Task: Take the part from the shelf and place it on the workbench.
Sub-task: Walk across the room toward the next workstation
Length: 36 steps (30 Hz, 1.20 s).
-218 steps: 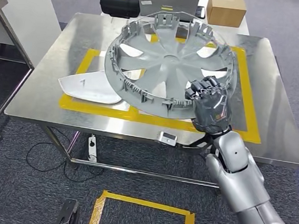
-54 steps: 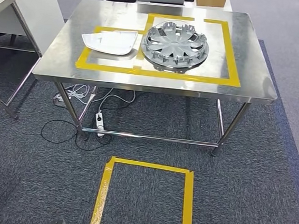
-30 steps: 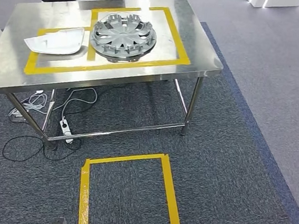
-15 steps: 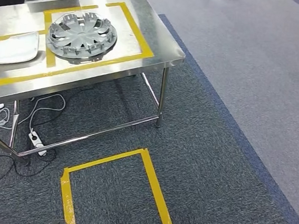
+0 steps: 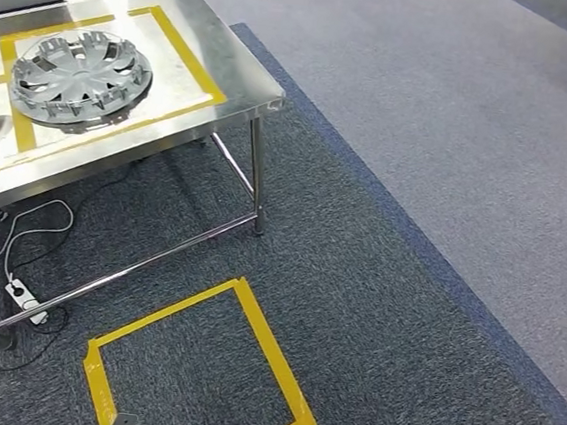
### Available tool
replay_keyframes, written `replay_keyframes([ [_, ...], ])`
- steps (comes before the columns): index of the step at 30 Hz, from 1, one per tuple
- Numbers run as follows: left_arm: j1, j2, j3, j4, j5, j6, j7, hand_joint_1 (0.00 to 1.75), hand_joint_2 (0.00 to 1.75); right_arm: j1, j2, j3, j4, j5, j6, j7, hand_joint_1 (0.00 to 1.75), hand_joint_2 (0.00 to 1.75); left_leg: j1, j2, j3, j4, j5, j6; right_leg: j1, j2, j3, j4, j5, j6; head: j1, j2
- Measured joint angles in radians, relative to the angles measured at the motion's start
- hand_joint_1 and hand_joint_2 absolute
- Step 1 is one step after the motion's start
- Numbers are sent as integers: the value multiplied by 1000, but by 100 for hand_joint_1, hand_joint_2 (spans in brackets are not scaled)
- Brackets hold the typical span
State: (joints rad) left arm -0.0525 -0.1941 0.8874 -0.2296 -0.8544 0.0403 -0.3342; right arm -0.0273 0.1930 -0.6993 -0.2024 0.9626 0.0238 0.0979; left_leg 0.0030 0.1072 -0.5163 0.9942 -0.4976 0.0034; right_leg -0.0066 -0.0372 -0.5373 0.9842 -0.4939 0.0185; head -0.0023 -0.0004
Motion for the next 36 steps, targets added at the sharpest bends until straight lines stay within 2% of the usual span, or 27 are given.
replay_keyframes([
  [2, -1, 0, -3, 0, -14, 6, -9, 0, 0, 3, -4, -10, -1, -4, -32, 13, 0, 0, 4, -43, -18, 54, -45, -10, -4, 18, 1, -3, 7, -13, -3, 0],
  [4, 2, 1, -6, 0, -31, 7, -10, 0, 0, 2, -10, -23, -1, -13, -40, 22, 0, 0, 7, -88, -71, 188, -119, -13, -4, 41, -2, -2, 12, -21, -6, 0],
  [5, 5, 1, -7, 0, -39, 8, -7, 0, 0, 2, -12, -31, -2, -18, -39, 25, 0, 0, 7, -95, -98, 254, -146, -13, -3, 54, -4, -2, 13, -23, -6, 0],
  [6, 7, 2, -10, 0, -45, 8, -1, 0, 0, 3, -15, -39, -2, -22, -38, 29, 0, 0, 7, -97, -114, 293, -153, -11, -2, 69, -5, -1, 14, -24, -6, 0],
  [7, 9, 2, -14, 0, -52, 8, 6, 0, 0, 5, -17, -46, -2, -24, -39, 32, 0, 0, 7, -99, -114, 293, -138, -9, -2, 83, -4, 0, 15, -24, -6, 0],
  [8, 9, 2, -19, 0, -59, 7, 13, 0, 0, 6, -19, -52, -2, -24, -39, 35, 0, 0, 7, -105, -96, 251, -104, -6, -2, 98, -4, 1, 15, -24, -6, 0],
  [9, 9, 3, -23, 0, -66, 4, 18, 0, 0, 7, -21, -56, -2, -24, -39, 36, 0, 0, 7, -122, -67, 182, -61, -1, -2, 113, -4, 3, 15, -23, -6, 0],
  [10, 9, 4, -27, 0, -72, -2, 21, 0, 0, 6, -22, -60, -2, -23, -39, 36, 0, 0, 9, -152, -40, 113, -28, 4, -2, 127, -7, 7, 15, -20, -5, 0],
  [12, 9, 5, -32, 1, -80, -20, 11, 0, 0, 1, -23, -68, -2, -22, -38, 33, 0, 0, 11, -201, -8, 24, -1, 10, -4, 154, -20, 13, 19, -10, -5, 0],
  [13, 8, 6, -35, 1, -82, -30, 1, 0, 0, -1, -23, -73, -2, -22, -38, 33, 0, 0, 11, -207, -7, 15, -5, 11, -7, 166, -27, 14, 22, -1, -6, 0],
  [14, 8, 5, -39, 2, -82, -37, -10, 0, 0, 0, -24, -77, -2, -22, -38, 34, 0, 0, 10, -197, -6, 10, -4, 12, -10, 179, -36, 13, 26, 6, -6, 0],
  [15, 6, 4, -43, 2, -82, -42, -21, 0, 0, 2, -24, -81, -2, -22, -38, 35, 0, 0, 10, -183, -6, 8, -1, 16, -11, 181, -43, 15, 27, 13, -6, 0],
  [17, 2, 1, -47, 2, -83, -47, -34, 0, 0, 6, -25, -89, -2, -21, -38, 37, 0, 0, 12, -153, -4, -2, 5, 26, -8, 132, -71, 56, -2, 22, -2, 0],
  [19, 2, -1, -50, 2, -94, -44, -34, 0, 0, 5, -25, -96, -2, -23, -39, 34, 0, 0, 10, -118, -4, -5, 6, 31, -6, 65, -129, 174, -70, 29, 2, 0],
  [20, 3, -1, -52, 3, -102, -39, -29, 0, 0, 5, -25, -100, -2, -27, -41, 30, 0, 0, 8, -99, -5, -5, 6, 31, -7, 51, -161, 242, -100, 33, 3, 0],
  [21, 4, 0, -55, 3, -110, -33, -23, 0, 0, 5, -23, -104, -2, -33, -44, 24, 0, 0, 7, -81, -6, -4, 6, 32, -8, 45, -180, 287, -114, 35, 2, 0],
  [22, 5, 0, -59, 3, -117, -28, -17, 0, 0, 7, -21, -110, -2, -42, -47, 16, 0, 0, 7, -64, -6, -4, 5, 31, -9, 41, -180, 297, -109, 37, 2, 0],
  [23, 4, 0, -64, 3, -121, -25, -14, 0, 0, 9, -18, -117, -2, -51, -49, 8, 0, 0, 7, -50, -6, -4, 5, 31, -11, 36, -157, 265, -87, 39, 3, 0],
  [25, -2, 1, -71, 3, -124, -23, -15, 0, 0, 11, -10, -132, -2, -69, -54, -7, 0, 0, 6, -28, -3, -3, 2, 26, -12, 6, -70, 120, -31, 37, 3, 0],
  [26, -4, 2, -73, 3, -123, -24, -16, 0, 0, 9, -6, -139, -2, -75, -55, -12, 0, 0, 4, -19, -2, -2, 0, 20, -11, -8, -33, 59, -12, 32, 3, 0],
  [27, -7, 3, -73, 3, -122, -25, -18, 0, 0, 8, -2, -145, -2, -79, -56, -16, 0, 0, 2, -12, 0, -1, 0, 14, -9, -17, -11, 22, -4, 26, 2, 0],
  [29, -13, 6, -74, 3, -121, -27, -19, 0, 0, 9, 5, -156, -2, -84, -56, -19, 0, 0, 1, 2, 3, -1, 1, 2, -4, -8, -8, 11, 0, 12, 0, 0],
  [30, -16, 7, -74, 3, -120, -27, -20, 0, 0, 10, 7, -160, -2, -85, -55, -20, 0, 0, 3, 5, 5, -1, -1, -4, -5, 0, -10, 10, 2, 6, -1, 0],
  [32, -20, 8, -74, 3, -117, -27, -22, 0, 0, 12, 11, -167, -2, -83, -52, -18, 0, 0, 7, -25, -4, 30, -30, -13, -9, 16, -10, 6, 8, -8, -4, 0],
  [34, -22, 10, -74, 3, -104, -20, -20, 0, 0, 9, 14, -171, -2, -71, -41, -9, 0, 0, 10, -74, -48, 142, -96, -17, -9, 36, -9, 4, 13, -17, -10, 0],
  [35, -22, 13, -72, 3, -96, -14, -12, 0, 0, 8, 15, -171, -2, -59, -34, -2, 0, 0, 10, -89, -79, 214, -129, -17, -7, 48, -11, 4, 15, -20, -12, 0],
  [36, -21, 17, -71, 3, -86, -8, -2, 0, 0, 7, 16, -171, -1, -47, -28, 5, 0, 0, 9, -95, -103, 270, -147, -16, -5, 62, -12, 4, 15, -22, -12, 0],
])
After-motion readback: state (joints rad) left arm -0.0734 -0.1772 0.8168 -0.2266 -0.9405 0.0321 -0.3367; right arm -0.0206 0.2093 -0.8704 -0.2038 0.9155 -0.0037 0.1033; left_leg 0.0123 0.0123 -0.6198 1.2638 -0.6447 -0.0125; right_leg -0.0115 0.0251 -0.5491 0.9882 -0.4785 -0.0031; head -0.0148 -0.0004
